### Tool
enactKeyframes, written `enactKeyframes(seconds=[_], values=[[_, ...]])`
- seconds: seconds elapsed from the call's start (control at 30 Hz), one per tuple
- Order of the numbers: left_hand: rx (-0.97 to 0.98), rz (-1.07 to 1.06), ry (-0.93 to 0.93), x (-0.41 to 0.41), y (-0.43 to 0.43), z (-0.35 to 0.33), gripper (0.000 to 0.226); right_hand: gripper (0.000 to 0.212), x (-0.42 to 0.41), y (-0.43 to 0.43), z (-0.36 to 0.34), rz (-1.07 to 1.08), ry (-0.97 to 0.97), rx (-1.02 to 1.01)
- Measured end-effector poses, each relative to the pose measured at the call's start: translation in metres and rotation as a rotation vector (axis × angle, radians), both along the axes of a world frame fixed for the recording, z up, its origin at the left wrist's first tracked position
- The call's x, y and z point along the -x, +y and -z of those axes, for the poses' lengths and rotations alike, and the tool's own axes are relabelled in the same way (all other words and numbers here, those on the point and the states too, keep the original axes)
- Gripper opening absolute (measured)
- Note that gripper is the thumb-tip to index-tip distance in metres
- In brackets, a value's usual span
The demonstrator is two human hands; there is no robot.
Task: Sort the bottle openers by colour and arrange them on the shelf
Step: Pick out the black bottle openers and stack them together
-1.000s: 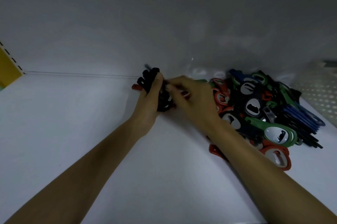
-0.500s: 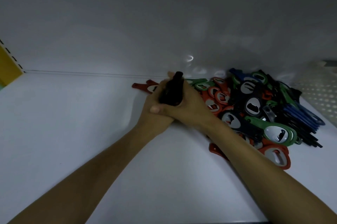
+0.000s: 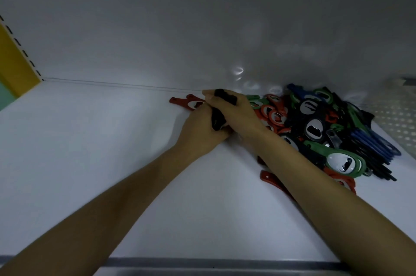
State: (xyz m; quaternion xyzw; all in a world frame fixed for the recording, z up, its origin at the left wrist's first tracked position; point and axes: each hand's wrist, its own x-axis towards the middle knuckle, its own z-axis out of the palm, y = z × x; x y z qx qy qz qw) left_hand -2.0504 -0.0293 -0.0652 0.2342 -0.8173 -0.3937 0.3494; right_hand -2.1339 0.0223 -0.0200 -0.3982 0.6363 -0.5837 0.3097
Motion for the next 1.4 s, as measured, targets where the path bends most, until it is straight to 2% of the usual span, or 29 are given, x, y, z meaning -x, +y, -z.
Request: enactKeyframes(seconds=[0.1, 0.23, 0.4, 0.5, 0.6, 0.7, 0.83, 0.9, 0.97, 1.03, 1.1, 1.2, 1.3, 1.4], values=[[-0.025, 0.033, 0.023, -0.002, 0.002, -0.004, 0.056, 0.017, -0.001, -0.004, -0.013, 0.004, -0.100, -0.027], [-0.153, 0.049, 0.038, -0.014, -0.006, -0.019, 0.068, 0.016, -0.005, -0.021, -0.041, 0.015, -0.371, -0.019], [0.014, -0.178, 0.032, -0.067, -0.035, -0.033, 0.052, 0.014, -0.042, -0.062, -0.053, -0.082, -0.699, -0.045], [0.054, -0.334, 0.046, -0.119, -0.052, -0.031, 0.041, 0.016, -0.081, -0.093, -0.047, -0.113, -0.754, -0.117], [-0.041, -0.461, -0.013, -0.161, -0.069, -0.030, 0.031, 0.017, -0.124, -0.122, -0.039, -0.164, -0.705, -0.205], [-0.224, -0.506, 0.019, -0.197, -0.090, -0.029, 0.030, 0.017, -0.162, -0.146, -0.034, -0.243, -0.608, -0.271], [-0.414, -0.482, 0.033, -0.229, -0.116, -0.027, 0.030, 0.055, -0.175, -0.163, -0.020, -0.204, -0.330, -0.348], [-0.439, -0.463, -0.047, -0.235, -0.128, -0.026, 0.027, 0.054, -0.173, -0.165, -0.012, -0.186, -0.287, -0.381], [-0.400, -0.444, -0.180, -0.235, -0.140, -0.027, 0.024, 0.048, -0.172, -0.169, -0.009, -0.166, -0.302, -0.399], [-0.233, -0.447, -0.348, -0.230, -0.150, -0.030, 0.023, 0.042, -0.170, -0.175, -0.012, -0.128, -0.334, -0.400], [-0.083, -0.480, -0.444, -0.224, -0.156, -0.031, 0.032, 0.035, -0.171, -0.183, -0.016, -0.109, -0.296, -0.420], [0.027, -0.502, -0.497, -0.213, -0.156, -0.028, 0.046, 0.025, -0.174, -0.199, -0.015, -0.083, -0.132, -0.459], [0.161, -0.550, -0.515, -0.205, -0.155, -0.018, 0.054, 0.038, -0.176, -0.211, -0.014, -0.105, 0.077, -0.474], [0.183, -0.611, -0.474, -0.205, -0.157, -0.009, 0.047, 0.041, -0.170, -0.213, -0.016, -0.133, 0.248, -0.511]])
